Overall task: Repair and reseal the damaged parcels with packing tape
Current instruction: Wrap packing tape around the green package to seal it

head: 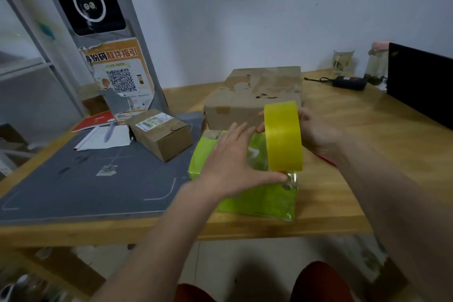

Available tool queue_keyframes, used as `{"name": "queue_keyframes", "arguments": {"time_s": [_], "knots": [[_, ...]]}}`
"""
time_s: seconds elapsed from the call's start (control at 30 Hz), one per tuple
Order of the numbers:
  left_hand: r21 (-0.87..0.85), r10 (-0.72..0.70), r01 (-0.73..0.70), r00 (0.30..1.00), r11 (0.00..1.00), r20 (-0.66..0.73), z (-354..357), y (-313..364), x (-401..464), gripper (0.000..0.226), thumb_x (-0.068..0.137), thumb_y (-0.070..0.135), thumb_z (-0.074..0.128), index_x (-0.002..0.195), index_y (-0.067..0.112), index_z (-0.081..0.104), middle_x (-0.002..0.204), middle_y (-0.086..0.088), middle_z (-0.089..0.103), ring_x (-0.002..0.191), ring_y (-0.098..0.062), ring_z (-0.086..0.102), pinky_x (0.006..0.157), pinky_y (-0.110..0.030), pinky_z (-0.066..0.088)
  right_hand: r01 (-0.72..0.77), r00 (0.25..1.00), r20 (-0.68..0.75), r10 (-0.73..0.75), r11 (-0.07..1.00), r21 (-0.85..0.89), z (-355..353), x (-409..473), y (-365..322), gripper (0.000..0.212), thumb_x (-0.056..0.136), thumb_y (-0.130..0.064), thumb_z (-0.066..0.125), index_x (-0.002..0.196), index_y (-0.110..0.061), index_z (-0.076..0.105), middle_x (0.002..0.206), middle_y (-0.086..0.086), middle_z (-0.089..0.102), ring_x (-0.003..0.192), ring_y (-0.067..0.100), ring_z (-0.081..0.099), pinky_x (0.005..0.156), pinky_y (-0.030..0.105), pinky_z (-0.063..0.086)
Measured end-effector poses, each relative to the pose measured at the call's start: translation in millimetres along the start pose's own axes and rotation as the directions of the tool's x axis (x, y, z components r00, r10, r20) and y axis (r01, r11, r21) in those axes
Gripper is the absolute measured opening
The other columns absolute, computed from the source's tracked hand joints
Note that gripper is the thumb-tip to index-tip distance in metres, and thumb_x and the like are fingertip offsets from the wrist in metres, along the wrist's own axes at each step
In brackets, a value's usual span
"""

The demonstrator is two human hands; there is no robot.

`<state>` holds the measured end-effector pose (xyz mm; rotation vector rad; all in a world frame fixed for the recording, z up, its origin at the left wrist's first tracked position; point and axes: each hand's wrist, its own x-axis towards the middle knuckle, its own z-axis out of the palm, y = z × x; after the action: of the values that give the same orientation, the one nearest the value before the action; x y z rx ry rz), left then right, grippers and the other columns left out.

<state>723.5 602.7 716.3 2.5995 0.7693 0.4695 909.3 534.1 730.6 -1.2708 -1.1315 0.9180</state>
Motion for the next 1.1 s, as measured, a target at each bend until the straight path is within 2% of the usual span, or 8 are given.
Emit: {"name": "queue_keyframes", "arguments": {"time_s": [0.1,0.23,0.47,0.6,0.67,0.73,0.8,1.1], "knots": [[-0.081,0.015,0.01,0.955,0.997,0.298,-1,1,24,0.12,0.052,0.083,0.07,0.152,0.038,0.022,0.16,0.012,0.021,0.148,-0.016,0.018,0.119,-0.045,0.024,-0.001,0.999,-0.043,0.0,1.0,-0.008,-3,-2,-1,0.057,0.073,-0.007,0.063,0.125,0.013,0.05,0.121,0.041,0.053,0.113,0.054,0.051,0.095,0.063,0.04],[0.219,0.043,-0.11,0.956,0.97,0.291,24,15,20,0.104,0.071,0.083,0.052,0.155,0.034,0.015,0.164,0.009,0.0,0.15,-0.015,-0.005,0.123,-0.042,0.0,0.04,0.999,-0.032,-0.04,0.999,-0.005,-9,5,-2,0.056,0.074,-0.006,0.06,0.125,0.014,0.049,0.121,0.04,0.052,0.106,0.047,0.058,0.089,0.053,0.05],[0.195,0.012,-0.091,0.928,0.977,0.373,14,22,19,0.091,0.078,0.074,0.056,0.153,0.039,0.018,0.163,0.011,0.001,0.15,-0.015,-0.007,0.122,-0.037,-0.005,0.141,0.989,-0.032,-0.145,0.985,-0.104,-13,21,-19,0.038,0.081,0.015,0.058,0.119,0.009,0.058,0.113,0.029,0.063,0.092,0.023,0.065,0.065,0.024,0.053],[0.186,-0.028,-0.058,0.902,0.981,0.43,11,19,27,0.108,0.068,0.081,0.06,0.154,0.036,0.013,0.163,0.012,0.004,0.15,-0.013,-0.007,0.122,-0.04,-0.003,0.232,0.958,-0.152,-0.242,0.969,-0.08,-26,26,-36,0.037,0.076,0.006,0.064,0.113,0.0,0.064,0.11,0.018,0.067,0.101,0.027,0.065,0.086,0.04,0.055],[-0.088,-0.02,0.067,0.888,0.994,0.459,3,18,30,0.106,0.056,0.078,0.07,0.148,0.04,0.032,0.159,0.009,0.028,0.147,-0.015,0.022,0.12,-0.04,0.02,0.229,0.959,-0.158,-0.236,0.971,-0.064,-29,28,-40,0.036,0.08,0.011,0.061,0.115,0.004,0.063,0.115,0.022,0.065,0.105,0.034,0.064,0.092,0.047,0.052],[-0.505,-0.023,0.272,0.896,0.819,0.444,-2,17,34,0.083,0.048,0.064,0.078,0.125,0.042,0.056,0.131,0.012,0.062,0.121,-0.014,0.058,0.097,-0.036,0.051,0.208,0.966,-0.141,-0.214,0.976,-0.057,-26,30,-38,0.035,0.081,0.01,0.061,0.115,0.001,0.065,0.115,0.02,0.066,0.107,0.034,0.063,0.092,0.047,0.052],[-0.718,0.009,0.31,0.915,0.624,0.403,-2,15,38,0.076,0.044,0.055,0.087,0.112,0.037,0.062,0.114,0.008,0.071,0.108,-0.018,0.067,0.079,-0.037,0.058,0.213,0.967,-0.122,-0.223,0.973,-0.089,-18,29,-36,0.033,0.08,0.008,0.063,0.108,-0.01,0.069,0.105,0.007,0.072,0.102,0.023,0.067,0.084,0.035,0.055],[-0.901,0.045,0.17,0.978,0.4,0.205,12,22,46,0.1,0.051,0.043,0.088,0.141,0.03,0.045,0.118,0.002,0.07,0.107,-0.021,0.067,0.087,-0.043,0.056,0.219,0.948,-0.179,-0.264,0.947,-0.235,-24,11,-29,0.05,0.09,0.0,0.059,0.133,-0.023,0.05,0.126,0.001,0.058,0.113,0.011,0.056,0.089,0.025,0.049]]}}
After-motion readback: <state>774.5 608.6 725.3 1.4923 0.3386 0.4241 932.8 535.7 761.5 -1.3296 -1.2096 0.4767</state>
